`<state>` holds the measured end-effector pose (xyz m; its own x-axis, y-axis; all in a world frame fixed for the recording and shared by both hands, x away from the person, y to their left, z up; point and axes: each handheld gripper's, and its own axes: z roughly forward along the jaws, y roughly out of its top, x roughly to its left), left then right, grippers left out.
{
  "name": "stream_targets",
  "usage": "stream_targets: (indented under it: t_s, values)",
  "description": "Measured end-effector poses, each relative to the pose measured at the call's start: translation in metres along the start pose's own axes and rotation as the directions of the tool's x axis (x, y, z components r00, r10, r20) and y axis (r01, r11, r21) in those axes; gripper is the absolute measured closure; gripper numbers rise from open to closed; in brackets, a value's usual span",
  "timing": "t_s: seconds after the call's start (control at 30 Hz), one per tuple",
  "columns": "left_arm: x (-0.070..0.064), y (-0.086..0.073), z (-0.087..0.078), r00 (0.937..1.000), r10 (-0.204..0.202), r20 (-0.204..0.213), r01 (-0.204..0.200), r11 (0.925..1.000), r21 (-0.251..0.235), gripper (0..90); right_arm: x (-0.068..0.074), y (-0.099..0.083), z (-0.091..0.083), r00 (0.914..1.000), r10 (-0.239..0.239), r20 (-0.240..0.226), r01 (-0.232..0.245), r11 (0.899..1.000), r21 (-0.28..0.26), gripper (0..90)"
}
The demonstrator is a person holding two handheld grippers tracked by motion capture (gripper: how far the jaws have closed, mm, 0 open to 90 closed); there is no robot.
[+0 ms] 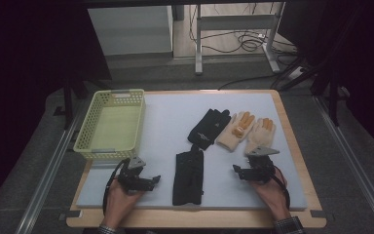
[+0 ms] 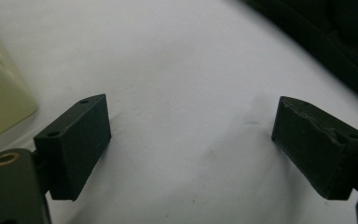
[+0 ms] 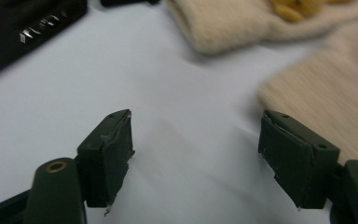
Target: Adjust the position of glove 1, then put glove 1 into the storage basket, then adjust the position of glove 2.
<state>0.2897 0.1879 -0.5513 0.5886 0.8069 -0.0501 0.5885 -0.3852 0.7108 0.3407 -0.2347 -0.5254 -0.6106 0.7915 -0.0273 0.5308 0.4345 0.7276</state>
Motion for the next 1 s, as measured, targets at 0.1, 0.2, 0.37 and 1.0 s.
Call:
stream_targets:
  t_s: [0.1,0.2,0.37,1.0]
  values:
    - [0.000,0.000,0.000,1.0000,0.000,-0.001,0.000,1.0000,-0.002,11.7,0.002,0.011,0.007,0.9997,-0.004,-0.024,0.004,1.000,-0.004,25.7]
    - [0.000,0.000,0.000,1.0000,0.001,-0.002,-0.001,1.0000,-0.002,11.8,0.003,0.018,0.012,0.9994,0.000,-0.036,0.000,1.000,0.004,25.7]
    - [0.000,0.000,0.000,1.0000,0.001,-0.003,-0.001,1.0000,-0.003,11.8,0.006,0.047,0.028,0.9986,-0.009,-0.052,0.008,1.000,-0.012,25.8]
    - [0.000,-0.001,0.000,1.0000,0.001,-0.002,-0.001,1.0000,-0.005,11.9,0.010,0.112,0.099,0.9994,-0.024,-0.024,0.024,1.000,0.011,25.1]
